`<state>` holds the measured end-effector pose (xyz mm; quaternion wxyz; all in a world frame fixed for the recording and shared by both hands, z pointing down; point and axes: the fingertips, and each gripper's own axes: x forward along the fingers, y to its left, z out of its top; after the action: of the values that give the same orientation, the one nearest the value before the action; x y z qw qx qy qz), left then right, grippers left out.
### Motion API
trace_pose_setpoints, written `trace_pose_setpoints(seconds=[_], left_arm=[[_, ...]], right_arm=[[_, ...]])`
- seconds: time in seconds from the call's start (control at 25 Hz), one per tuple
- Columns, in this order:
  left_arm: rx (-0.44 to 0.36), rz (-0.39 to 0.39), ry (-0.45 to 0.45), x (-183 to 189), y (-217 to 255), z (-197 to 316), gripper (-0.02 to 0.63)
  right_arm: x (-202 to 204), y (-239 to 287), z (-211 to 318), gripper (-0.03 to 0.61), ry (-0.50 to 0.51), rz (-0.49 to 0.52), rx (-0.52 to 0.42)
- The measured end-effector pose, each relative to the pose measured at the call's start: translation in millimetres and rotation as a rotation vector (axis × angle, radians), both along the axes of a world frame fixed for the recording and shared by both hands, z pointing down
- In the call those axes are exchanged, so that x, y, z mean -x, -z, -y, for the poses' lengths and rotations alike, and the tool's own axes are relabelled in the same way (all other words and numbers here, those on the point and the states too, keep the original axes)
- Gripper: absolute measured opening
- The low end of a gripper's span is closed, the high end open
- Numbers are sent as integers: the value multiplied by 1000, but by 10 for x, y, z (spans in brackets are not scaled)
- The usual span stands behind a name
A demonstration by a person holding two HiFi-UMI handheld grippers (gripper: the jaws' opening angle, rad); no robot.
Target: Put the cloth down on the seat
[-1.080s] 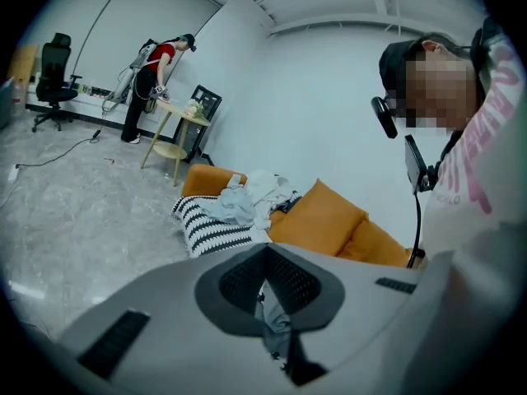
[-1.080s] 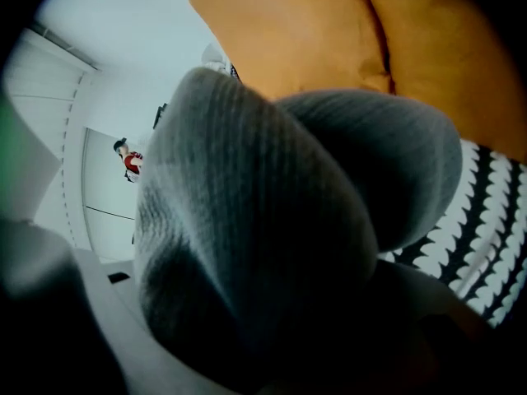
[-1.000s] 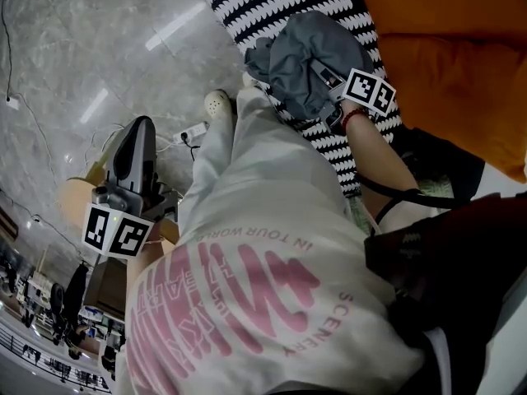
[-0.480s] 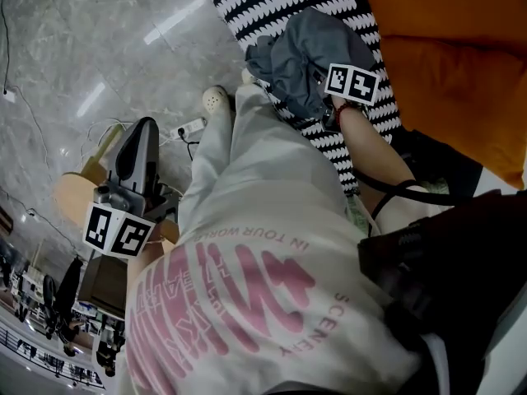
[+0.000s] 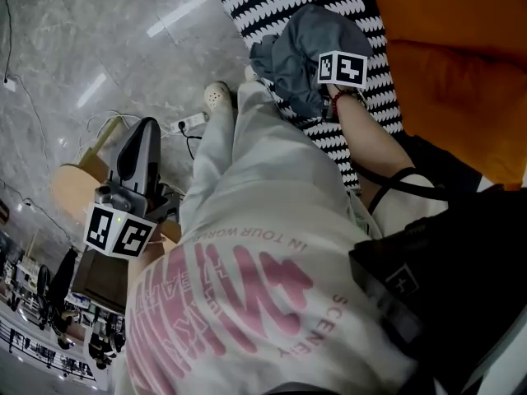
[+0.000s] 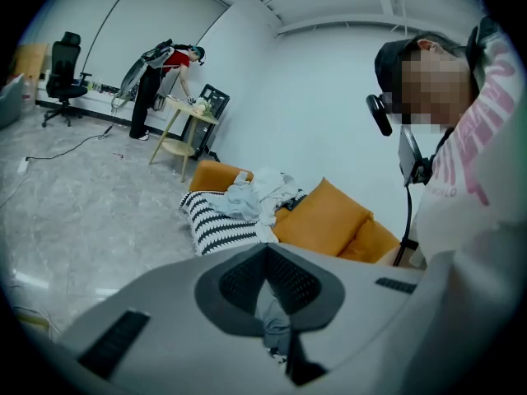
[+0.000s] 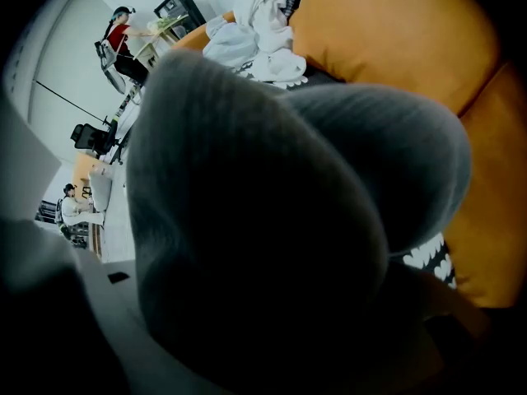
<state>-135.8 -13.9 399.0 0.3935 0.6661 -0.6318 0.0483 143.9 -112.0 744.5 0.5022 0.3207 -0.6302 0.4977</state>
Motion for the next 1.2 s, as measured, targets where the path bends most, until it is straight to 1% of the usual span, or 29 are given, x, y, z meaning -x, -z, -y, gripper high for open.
trace_pose_setpoints(seconds=[0.2,0.44,0.72,0.84,1.0,1.2], left_arm=[[18,1,23,53,-62,-3,9],[14,-3,42,67,-70,-69,9],[14,-37,71,90,-140,-187,9],[-6,-52,78,91,-199,-218,8],[-32,-62,57,138,-226,-265,9],[-73,-43,35,297,-112,-355,9]], right_arm=[[51,-110,28,298,16,6,45],[96,-146,18,337,-5,23,58],[172,-99,-2,417,10,32,87],[133,-125,-41,428,-23,25,83],[16,-96,-65,434,-86,3,63],[-86,121,-74,434,-128,-7,23]])
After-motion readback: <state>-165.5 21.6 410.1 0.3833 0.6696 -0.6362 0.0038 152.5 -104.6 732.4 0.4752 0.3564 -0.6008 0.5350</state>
